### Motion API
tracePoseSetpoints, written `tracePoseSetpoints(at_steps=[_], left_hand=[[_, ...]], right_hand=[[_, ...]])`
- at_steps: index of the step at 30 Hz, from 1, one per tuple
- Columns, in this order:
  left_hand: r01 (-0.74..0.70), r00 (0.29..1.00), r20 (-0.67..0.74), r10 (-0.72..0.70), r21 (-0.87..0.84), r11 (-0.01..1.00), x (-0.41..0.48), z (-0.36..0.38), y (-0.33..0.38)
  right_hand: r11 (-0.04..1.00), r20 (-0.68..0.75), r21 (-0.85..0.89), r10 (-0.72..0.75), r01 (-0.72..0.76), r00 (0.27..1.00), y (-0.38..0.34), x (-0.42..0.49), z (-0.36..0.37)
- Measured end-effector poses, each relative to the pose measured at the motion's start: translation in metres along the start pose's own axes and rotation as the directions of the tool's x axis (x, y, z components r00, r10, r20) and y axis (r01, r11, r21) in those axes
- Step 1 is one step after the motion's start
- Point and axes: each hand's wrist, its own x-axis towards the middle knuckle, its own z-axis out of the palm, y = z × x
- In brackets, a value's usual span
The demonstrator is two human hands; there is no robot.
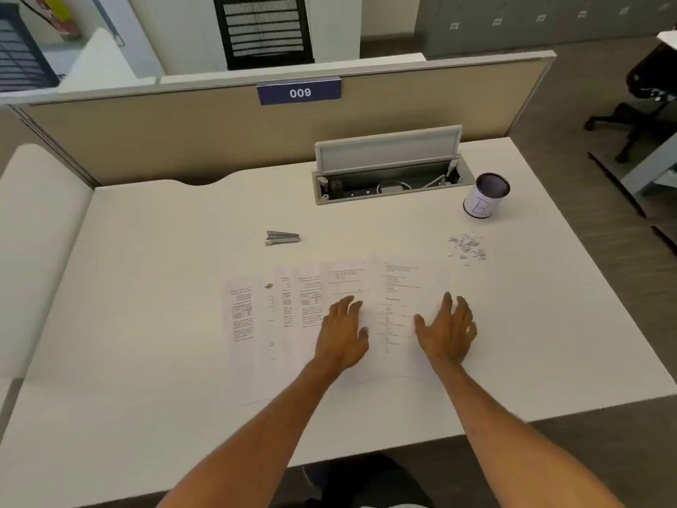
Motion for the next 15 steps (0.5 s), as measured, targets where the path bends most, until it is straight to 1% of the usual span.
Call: tracePoseSetpoints(at_steps=[1, 3, 4, 7, 9, 11, 15], left_hand=[[0.047, 0.997, -0.061, -0.044, 0.039, 0.998, 0.003, 0.004, 0.003], [0.21, 0.958, -0.205, -0.199, 0.028, 0.977, 0.009, 0.005, 0.004], [0.275, 0.934, -0.238, -0.265, 0.011, 0.961, 0.011, 0.006, 0.003], [0.411, 0.895, -0.182, -0.408, -0.025, 0.911, 0.021, 0.009, -0.008], [0.447, 0.867, -0.197, -0.457, -0.093, 0.89, 0.024, 0.011, -0.01], [0.461, 0.841, -0.241, -0.485, -0.153, 0.874, 0.026, 0.015, -0.011], [0.445, 0.81, -0.264, -0.524, -0.304, 0.842, 0.027, 0.016, -0.012]], right_hand=[[1.0, 0.061, -0.017, 0.009, -0.008, 0.998, 0.001, 0.002, 0.001], [0.999, 0.165, -0.052, 0.002, 0.007, 0.986, 0.002, 0.005, 0.002], [0.998, 0.192, -0.051, -0.014, 0.024, 0.981, 0.002, 0.005, 0.004], [0.999, 0.237, -0.033, -0.032, 0.041, 0.971, 0.001, 0.002, 0.01], [0.998, 0.218, -0.01, -0.056, 0.06, 0.974, 0.001, -0.001, 0.013], [0.997, 0.213, -0.011, -0.072, 0.076, 0.974, 0.002, -0.003, 0.016], [0.994, 0.197, -0.019, -0.104, 0.109, 0.975, 0.006, -0.005, 0.02]])
